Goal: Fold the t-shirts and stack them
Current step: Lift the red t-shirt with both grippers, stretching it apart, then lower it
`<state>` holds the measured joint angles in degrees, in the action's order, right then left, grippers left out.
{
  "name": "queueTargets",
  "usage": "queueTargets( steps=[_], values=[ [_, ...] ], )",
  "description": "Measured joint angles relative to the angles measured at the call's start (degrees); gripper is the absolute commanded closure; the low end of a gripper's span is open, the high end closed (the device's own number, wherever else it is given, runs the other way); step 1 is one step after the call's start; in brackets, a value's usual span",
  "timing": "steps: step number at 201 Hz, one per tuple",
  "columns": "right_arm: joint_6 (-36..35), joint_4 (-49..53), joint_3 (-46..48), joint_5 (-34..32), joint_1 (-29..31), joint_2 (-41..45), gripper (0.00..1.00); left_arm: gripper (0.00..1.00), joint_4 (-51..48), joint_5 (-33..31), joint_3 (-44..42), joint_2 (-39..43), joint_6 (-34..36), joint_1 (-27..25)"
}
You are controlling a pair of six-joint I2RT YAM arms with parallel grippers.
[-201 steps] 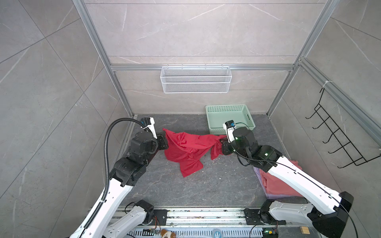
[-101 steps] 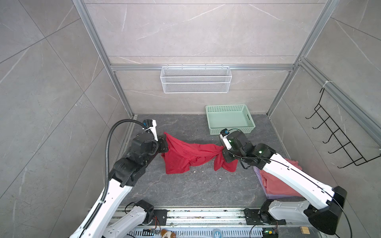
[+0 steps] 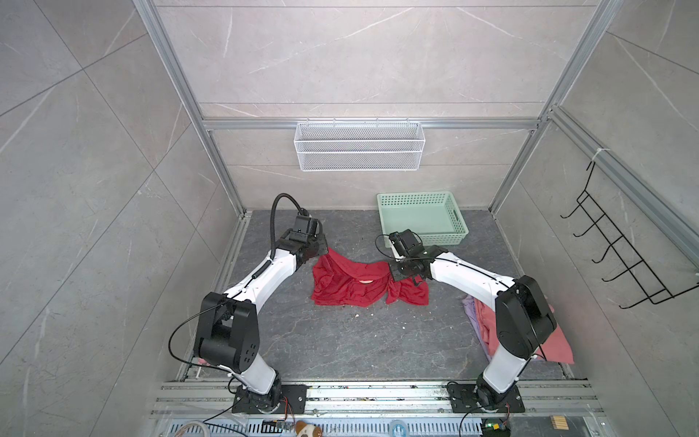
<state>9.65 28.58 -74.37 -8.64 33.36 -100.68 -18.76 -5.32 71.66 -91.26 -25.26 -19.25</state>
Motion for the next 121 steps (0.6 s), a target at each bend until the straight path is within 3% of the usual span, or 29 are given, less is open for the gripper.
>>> queueTargets(
  steps=[38, 91, 121],
  values=[
    [-0.28, 1.86, 0.04, 2.62, 0.04, 7.98, 1.00, 1.00, 0.31, -0.70, 0.42, 7.74, 0.90, -0.44],
    [-1.46, 10.45, -1.18, 13.00, 2.36, 28.65, 0.99, 1.00, -3.45, -6.88, -2.38, 37.31, 2.38, -0.48],
    [-1.77, 16.31, -2.80, 20.04, 4.26, 34.18, 0.98, 1.00, -8.96, -9.81, 0.63, 47.60, 3.82, -0.48]
  ],
)
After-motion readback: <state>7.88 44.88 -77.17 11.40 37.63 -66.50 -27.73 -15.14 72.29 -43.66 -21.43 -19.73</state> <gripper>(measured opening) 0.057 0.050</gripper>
